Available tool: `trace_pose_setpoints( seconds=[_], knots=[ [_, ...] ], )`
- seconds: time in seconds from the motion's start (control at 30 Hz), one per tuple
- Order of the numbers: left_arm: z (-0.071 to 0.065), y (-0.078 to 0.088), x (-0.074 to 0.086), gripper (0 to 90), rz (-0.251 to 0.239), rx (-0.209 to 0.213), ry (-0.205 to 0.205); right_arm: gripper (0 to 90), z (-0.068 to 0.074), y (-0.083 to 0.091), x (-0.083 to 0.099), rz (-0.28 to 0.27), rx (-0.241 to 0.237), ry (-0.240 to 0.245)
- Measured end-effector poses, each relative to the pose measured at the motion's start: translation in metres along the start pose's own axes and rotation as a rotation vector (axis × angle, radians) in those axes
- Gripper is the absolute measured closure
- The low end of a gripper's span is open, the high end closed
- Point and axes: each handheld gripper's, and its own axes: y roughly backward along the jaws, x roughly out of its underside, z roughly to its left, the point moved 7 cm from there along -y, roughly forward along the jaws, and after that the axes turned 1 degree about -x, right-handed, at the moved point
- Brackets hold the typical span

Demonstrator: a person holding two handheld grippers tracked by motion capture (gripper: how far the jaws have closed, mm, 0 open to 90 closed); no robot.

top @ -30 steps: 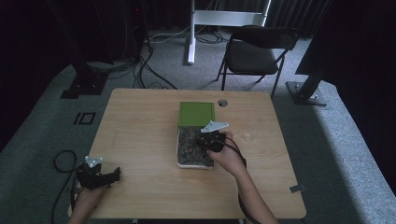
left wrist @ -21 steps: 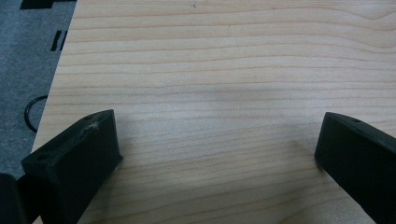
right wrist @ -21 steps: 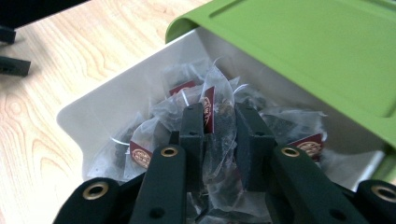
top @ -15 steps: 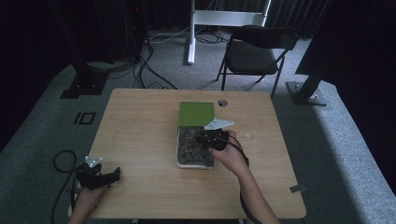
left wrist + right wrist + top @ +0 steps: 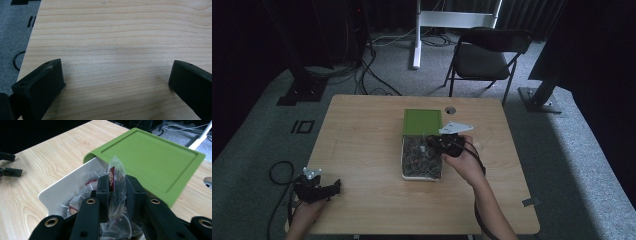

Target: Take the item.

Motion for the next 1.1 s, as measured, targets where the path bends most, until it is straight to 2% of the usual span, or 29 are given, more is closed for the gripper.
trace_pose_setpoints(
  seconds=[0.47,1.1],
  knots=[
    [0.000,0.000,0.000,0.3,0.001,0.000,-0.001,75.5,-0.020,0.020,-0.005,-0.026,0.051,-0.014],
    [0.000,0.000,0.000,0.3,0.001,0.000,-0.001,75.4,-0.051,0.043,0.007,-0.043,0.101,-0.063]
  ],
)
